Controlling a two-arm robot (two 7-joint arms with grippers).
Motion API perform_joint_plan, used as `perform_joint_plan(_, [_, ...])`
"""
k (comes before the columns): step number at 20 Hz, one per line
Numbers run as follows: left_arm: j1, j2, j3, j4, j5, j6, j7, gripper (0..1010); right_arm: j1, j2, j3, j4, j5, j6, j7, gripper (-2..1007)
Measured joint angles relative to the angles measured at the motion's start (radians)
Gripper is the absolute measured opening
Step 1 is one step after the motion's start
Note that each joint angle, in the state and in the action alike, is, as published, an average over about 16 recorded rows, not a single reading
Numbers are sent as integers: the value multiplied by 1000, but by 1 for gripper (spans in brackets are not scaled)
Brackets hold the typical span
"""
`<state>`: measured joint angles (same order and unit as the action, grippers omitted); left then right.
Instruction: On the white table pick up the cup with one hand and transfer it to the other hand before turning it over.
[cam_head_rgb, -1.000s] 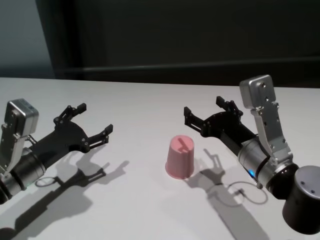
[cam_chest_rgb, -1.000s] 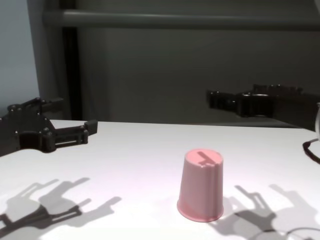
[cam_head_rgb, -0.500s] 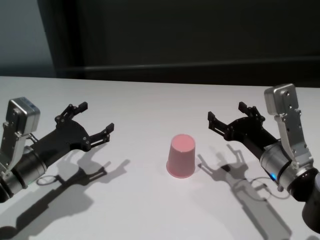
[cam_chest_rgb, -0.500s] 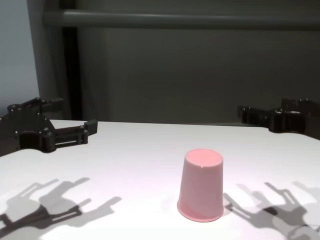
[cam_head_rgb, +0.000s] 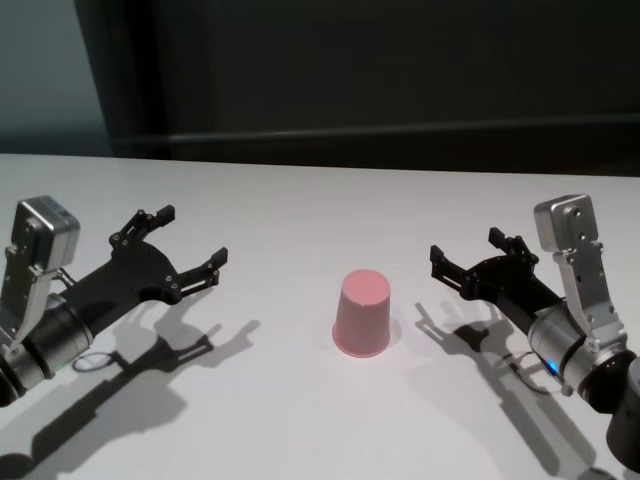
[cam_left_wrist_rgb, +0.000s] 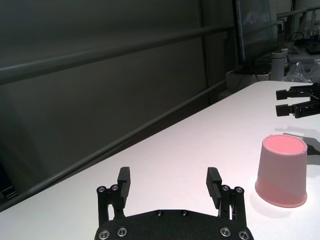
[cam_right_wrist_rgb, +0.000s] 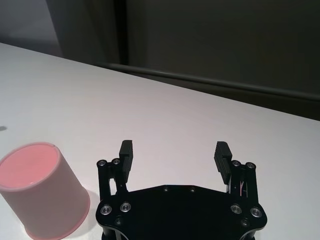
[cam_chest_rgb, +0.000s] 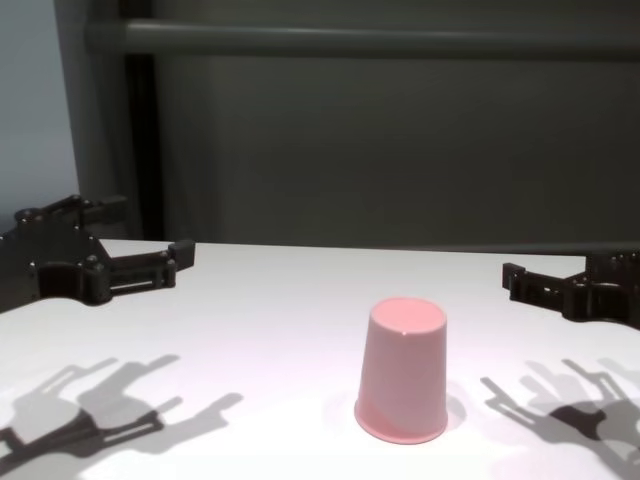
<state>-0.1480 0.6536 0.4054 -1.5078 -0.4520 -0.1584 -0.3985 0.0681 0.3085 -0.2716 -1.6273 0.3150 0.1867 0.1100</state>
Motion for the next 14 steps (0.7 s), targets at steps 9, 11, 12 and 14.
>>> perform_joint_plan(9, [0,0,0,0,0,0,0,1001,8,-10,28,56,3,-23,28,1002])
perform_joint_plan(11, [0,0,0,0,0,0,0,1001,8,-10,32,61,4,-25,31,1002])
perform_joint_plan(12, [0,0,0,0,0,0,0,1001,7,-11,34,62,5,-25,33,1002])
perform_joint_plan(14, [0,0,0,0,0,0,0,1001,7,-11,36,64,6,-26,34,1002])
